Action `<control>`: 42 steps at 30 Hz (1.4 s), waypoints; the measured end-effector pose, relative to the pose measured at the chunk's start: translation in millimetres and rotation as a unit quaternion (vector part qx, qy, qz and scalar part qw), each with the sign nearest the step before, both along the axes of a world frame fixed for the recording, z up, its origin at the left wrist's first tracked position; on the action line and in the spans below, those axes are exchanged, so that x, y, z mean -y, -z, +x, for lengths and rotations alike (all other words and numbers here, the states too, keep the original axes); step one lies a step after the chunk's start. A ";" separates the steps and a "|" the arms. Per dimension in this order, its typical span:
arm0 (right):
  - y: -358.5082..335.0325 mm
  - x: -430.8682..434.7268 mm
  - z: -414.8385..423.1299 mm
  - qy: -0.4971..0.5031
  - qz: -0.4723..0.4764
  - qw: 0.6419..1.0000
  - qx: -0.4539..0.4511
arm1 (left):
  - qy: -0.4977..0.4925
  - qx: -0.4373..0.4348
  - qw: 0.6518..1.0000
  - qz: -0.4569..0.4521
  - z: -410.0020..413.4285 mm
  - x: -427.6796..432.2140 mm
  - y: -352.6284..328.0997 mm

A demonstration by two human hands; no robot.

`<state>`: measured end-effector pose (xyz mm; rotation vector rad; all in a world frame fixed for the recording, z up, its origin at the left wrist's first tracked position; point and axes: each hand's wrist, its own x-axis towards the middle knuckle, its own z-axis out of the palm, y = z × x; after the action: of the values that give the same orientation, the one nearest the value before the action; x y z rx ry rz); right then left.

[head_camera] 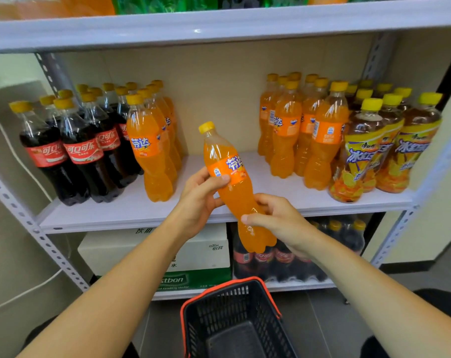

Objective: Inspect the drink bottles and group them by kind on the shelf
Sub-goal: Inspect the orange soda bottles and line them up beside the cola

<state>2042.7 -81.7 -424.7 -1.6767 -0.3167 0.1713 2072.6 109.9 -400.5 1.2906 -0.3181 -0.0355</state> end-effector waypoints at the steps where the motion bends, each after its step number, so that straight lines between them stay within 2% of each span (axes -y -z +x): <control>1: 2.4 -0.8 -0.4 0.016 0.006 1.000 0.009 | -0.007 0.004 1.000 0.018 0.4 1.5 -1.1; 5: 7.8 -6.7 -2.1 0.084 -0.025 0.995 0.056 | -0.064 0.021 0.995 0.071 -0.3 8.6 -2.2; 10: 7.3 -5.7 -2.1 0.099 -0.075 0.990 0.068 | -0.058 0.011 0.998 0.007 -1.5 7.8 -1.6; 15: 5.0 -6.7 -4.3 0.103 -0.086 0.988 0.078 | -0.053 0.002 0.999 -0.009 -2.6 9.2 -2.1; 20: 7.2 -14.4 -9.1 0.188 -0.189 0.948 0.177 | -0.102 0.009 0.994 0.028 0.6 4.1 -5.7; 23: 5.5 -14.0 -9.1 0.175 -0.220 0.940 0.195 | -0.096 0.013 0.995 0.018 0.9 -2.8 -5.8; 25: 1.8 -12.8 -8.5 0.129 -0.202 0.958 0.159 | -0.077 0.020 0.997 0.005 0.0 -6.1 -5.0; 29: -3.8 -9.3 -7.1 0.036 -0.095 0.993 0.056 | -0.028 0.025 0.999 -0.020 -3.2 -6.3 -5.6; 34: 0.3 -7.5 -7.4 0.023 -0.065 0.994 0.084 | 0.032 0.037 0.999 -0.015 -9.9 -4.6 -9.9; 39: 3.6 -7.4 -10.2 0.108 -0.093 0.980 0.140 | 0.001 0.094 0.993 0.072 -13.2 -6.5 -16.5; 42: 1.8 -7.4 -14.2 0.131 -0.114 0.971 0.164 | -0.015 0.100 0.992 0.079 -15.7 -7.9 -17.3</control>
<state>2028.4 -74.3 -426.5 -1.9586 -0.3272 -0.2798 2056.9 117.8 -383.2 1.4585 -0.4754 0.0959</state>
